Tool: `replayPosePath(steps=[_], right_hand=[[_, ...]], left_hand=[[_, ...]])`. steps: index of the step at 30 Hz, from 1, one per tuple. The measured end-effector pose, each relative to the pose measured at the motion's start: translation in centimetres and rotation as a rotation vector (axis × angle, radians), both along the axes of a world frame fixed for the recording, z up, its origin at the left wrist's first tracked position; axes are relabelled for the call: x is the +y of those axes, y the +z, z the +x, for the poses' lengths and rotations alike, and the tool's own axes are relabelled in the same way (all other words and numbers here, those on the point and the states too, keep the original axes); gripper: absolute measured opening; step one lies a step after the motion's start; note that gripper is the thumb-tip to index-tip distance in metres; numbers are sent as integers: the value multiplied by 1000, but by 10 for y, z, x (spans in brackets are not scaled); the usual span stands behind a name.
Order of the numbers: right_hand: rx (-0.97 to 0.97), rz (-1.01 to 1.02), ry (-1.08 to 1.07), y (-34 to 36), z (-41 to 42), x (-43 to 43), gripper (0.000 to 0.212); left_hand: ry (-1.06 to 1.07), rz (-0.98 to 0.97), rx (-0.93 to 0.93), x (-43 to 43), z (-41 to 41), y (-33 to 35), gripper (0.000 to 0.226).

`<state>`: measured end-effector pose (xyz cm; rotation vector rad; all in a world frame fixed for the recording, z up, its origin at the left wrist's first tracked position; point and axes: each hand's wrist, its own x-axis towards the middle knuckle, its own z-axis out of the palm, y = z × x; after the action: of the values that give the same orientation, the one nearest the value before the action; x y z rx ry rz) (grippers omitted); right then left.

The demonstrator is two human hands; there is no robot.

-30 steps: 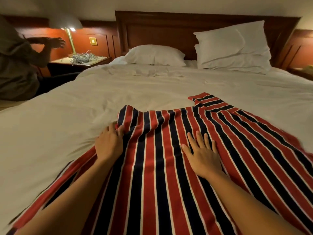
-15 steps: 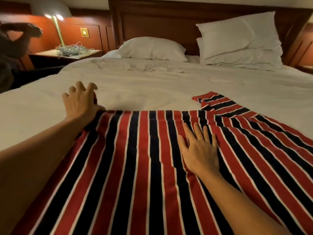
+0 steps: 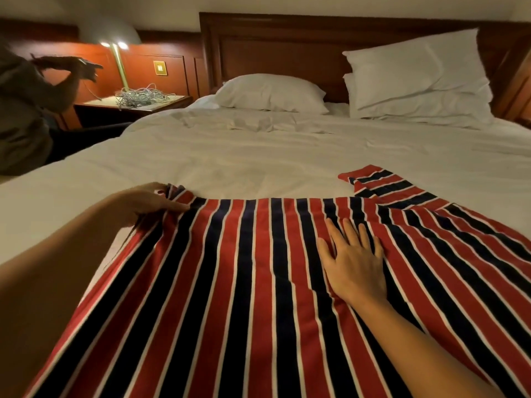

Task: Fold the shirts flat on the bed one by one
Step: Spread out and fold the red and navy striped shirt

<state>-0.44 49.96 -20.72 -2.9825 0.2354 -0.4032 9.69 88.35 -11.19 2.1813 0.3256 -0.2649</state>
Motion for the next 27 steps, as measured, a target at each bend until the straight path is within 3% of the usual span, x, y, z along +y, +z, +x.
replayPosePath(steps=[3, 5, 6, 8, 11, 13, 18, 21, 23, 27], right_hand=[[5, 6, -5, 0, 0, 0, 78], [3, 7, -11, 0, 0, 0, 76], [5, 4, -14, 0, 1, 0, 75], [10, -1, -19, 0, 1, 0, 73], [16, 0, -22, 1, -1, 1, 72], [19, 7, -20, 4, -2, 4, 72], [10, 22, -14, 10, -4, 6, 66], [8, 9, -10, 6, -4, 5, 66], [7, 0, -9, 3, -4, 5, 66], [8, 0, -10, 2, -1, 3, 66]], left_hand=[[138, 320, -499, 9, 4, -10, 40], [142, 510, -680, 8, 1, -19, 31], [138, 536, -669, 6, -1, -23, 32], [184, 484, -464, 3, -2, -27, 49], [242, 223, -43, 6, -6, -15, 78], [231, 63, 58, 15, -6, -9, 77], [326, -43, -67, 0, 3, -12, 70], [301, 164, -96, -23, 16, -22, 74], [203, 309, -120, -30, 26, -23, 59], [161, 322, -182, -17, 33, -21, 45]])
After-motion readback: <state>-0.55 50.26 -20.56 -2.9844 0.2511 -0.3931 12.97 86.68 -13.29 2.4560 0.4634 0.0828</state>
